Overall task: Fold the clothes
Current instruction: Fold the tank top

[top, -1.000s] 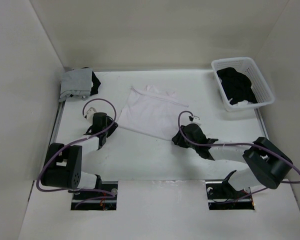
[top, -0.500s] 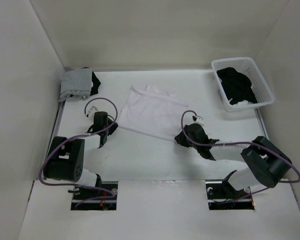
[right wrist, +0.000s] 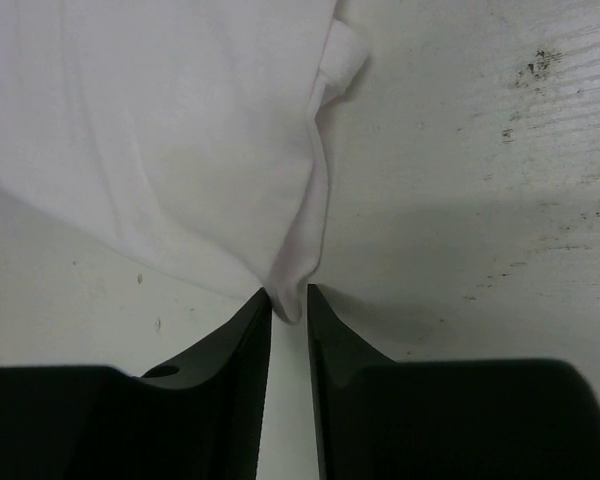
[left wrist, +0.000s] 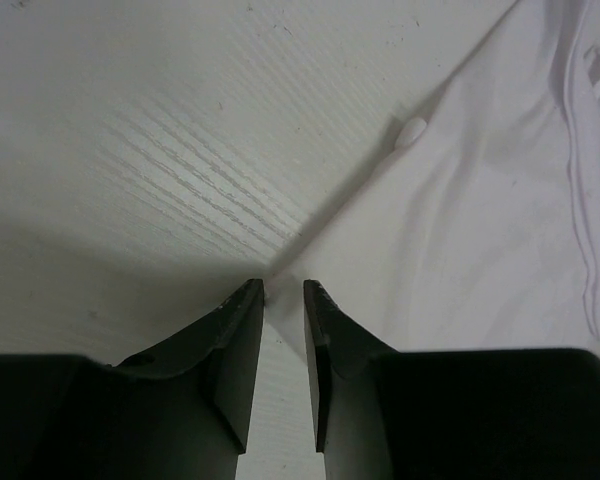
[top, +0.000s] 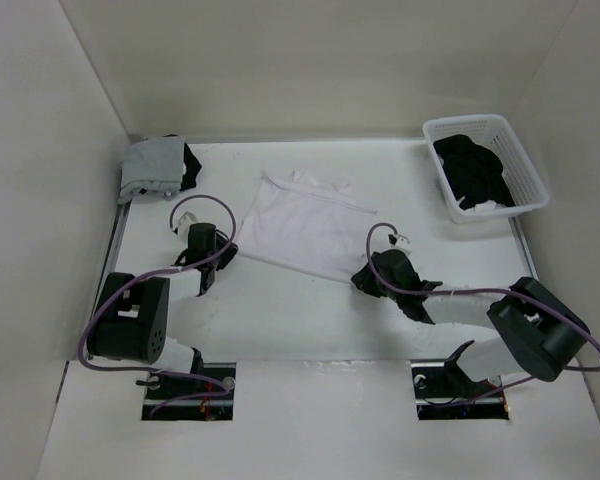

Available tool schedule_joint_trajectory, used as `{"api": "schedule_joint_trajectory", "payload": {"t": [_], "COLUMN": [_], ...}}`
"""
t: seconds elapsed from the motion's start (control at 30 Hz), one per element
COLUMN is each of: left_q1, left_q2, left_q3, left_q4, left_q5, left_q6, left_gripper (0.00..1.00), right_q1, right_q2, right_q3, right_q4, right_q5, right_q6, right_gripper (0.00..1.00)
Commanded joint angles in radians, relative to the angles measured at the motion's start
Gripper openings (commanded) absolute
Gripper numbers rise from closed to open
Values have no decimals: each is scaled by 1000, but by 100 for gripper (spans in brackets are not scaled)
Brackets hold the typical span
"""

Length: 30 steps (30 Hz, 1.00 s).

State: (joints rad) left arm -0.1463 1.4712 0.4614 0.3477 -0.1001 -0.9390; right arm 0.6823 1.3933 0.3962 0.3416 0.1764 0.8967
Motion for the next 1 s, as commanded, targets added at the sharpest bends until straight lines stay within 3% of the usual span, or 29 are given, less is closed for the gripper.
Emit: {"api": "schedule_joint_trajectory", "payload": {"t": [0.0, 0.2, 0.37, 0.53, 0.77, 0.97], "left_q1": [-5, 6, -12, -43, -46, -46], "left_q2": [12, 8, -136, -443, -900, -1062], "left_q3": [-20, -21, -43, -47, 123, 469], "left_q4": [-29, 5, -13, -168, -505, -700], "left_q5": [-4, 16, -24, -92, -99, -135], "left_q6": [9, 5, 0, 12, 17, 106], "left_gripper": [20, 0, 0, 0, 0, 0], "right_q1": [7, 9, 27, 85, 297, 632], "right_q2": [-7, 4, -72, -331, -769, -840], "right_q3": [-3, -6, -10, 6, 203, 518], "right_q4": [-9, 10, -6, -200, -695, -926], "right_q5": [14, 26, 32, 77, 244, 472], "right_q6": [13, 25, 15, -10, -30, -42], "right_gripper": [22, 7, 1, 1, 0, 0]}}
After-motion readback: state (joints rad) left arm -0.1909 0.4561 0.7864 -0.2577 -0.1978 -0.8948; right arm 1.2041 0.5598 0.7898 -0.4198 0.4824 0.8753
